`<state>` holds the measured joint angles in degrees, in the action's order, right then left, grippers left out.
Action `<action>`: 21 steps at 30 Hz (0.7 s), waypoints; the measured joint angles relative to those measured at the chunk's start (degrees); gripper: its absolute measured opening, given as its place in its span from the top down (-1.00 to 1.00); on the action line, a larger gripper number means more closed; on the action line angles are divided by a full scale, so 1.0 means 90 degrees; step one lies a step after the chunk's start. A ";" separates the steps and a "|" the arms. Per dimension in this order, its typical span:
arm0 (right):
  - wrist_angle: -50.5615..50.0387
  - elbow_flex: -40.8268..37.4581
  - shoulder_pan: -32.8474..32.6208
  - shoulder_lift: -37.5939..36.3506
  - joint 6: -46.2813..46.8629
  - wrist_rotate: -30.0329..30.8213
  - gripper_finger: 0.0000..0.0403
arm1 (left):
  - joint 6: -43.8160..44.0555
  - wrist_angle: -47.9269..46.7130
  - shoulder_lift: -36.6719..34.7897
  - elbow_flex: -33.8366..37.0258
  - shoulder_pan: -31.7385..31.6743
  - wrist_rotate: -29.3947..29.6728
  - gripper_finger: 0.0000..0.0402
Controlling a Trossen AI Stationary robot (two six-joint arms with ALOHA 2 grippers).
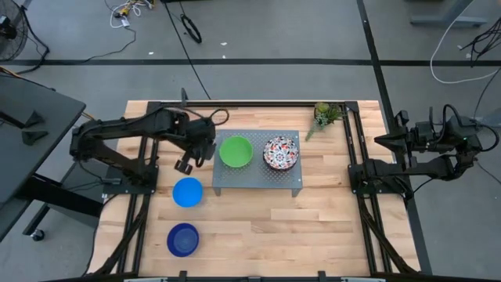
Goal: Pick & Place Mini bowls
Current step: Stack the light blue bowl on top of the other light green bowl on the shelf
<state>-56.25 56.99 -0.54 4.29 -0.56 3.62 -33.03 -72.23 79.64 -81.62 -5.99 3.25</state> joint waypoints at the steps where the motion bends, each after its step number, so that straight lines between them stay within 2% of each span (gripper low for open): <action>1: 0.0002 0.0000 0.0002 0.0000 0.0002 0.0002 0.89 | 0.0144 -0.0061 -0.0041 -0.0002 0.0092 -0.0005 0.98; 6: 0.0001 0.0000 0.0000 0.0000 0.0000 0.0000 0.89 | 0.0804 -0.0551 -0.0151 -0.0002 0.0629 -0.0037 0.97; 15: 0.0002 0.0000 0.0002 0.0000 0.0002 0.0000 0.89 | 0.2107 -0.0859 -0.0161 -0.0002 0.1538 -0.0912 0.97; 21: 0.0002 0.0000 0.0002 0.0000 0.0002 0.0001 0.89 | 0.2571 -0.0883 -0.0161 -0.0002 0.2136 -0.1347 0.97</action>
<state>-56.23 56.99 -0.52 4.29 -0.54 3.62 -9.90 -80.18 78.19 -81.65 13.23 -8.87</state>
